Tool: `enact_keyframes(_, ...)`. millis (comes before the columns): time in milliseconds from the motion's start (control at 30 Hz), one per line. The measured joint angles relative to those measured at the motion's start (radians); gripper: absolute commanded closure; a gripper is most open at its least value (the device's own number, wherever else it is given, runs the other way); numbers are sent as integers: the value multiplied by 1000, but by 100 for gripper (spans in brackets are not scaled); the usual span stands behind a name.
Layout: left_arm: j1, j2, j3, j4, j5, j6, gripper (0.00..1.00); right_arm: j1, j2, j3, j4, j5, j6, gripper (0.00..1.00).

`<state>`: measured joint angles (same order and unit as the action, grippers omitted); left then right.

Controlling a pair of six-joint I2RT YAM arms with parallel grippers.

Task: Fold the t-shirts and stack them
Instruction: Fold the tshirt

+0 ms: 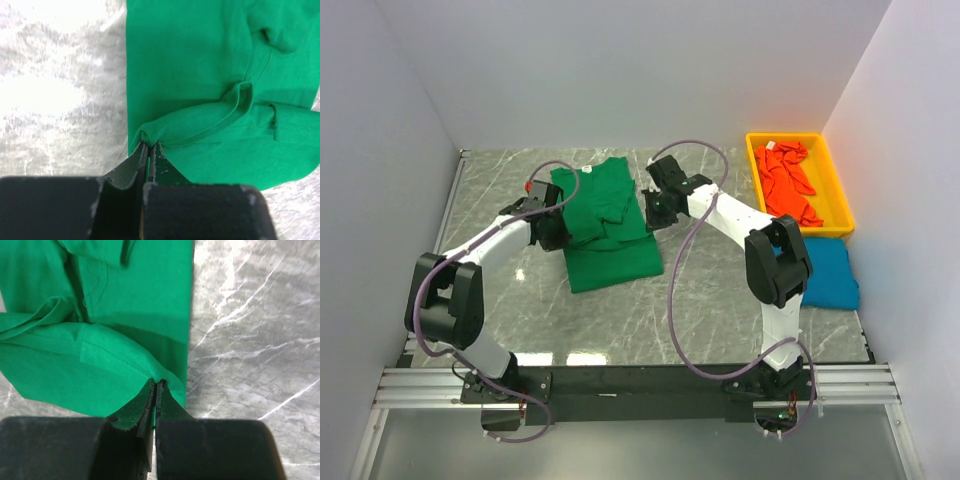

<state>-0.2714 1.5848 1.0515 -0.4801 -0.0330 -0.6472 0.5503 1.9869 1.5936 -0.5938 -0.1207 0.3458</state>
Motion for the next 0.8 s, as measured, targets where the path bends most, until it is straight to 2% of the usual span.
enact_keyframes(533,28,175,49,36,-26,2,94,-27,140,58,57,-1,-4,100)
enact_keyframes(567,29,180,50,36,-26,-1,91,-28,150,60,61,0,-4,100)
enact_keyframes(600,29,183,50,36,-26,-3,84,-28,159,60,63,2,-5,96)
enact_keyframes(667,29,182,52,35,-32,-7,76,-29,164,60,62,5,-7,90)
enact_keyframes(767,29,179,56,35,-48,-13,58,-29,163,63,69,8,-18,77)
enact_keyframes(800,29,174,56,33,-53,-18,47,-29,162,63,71,11,-21,71)
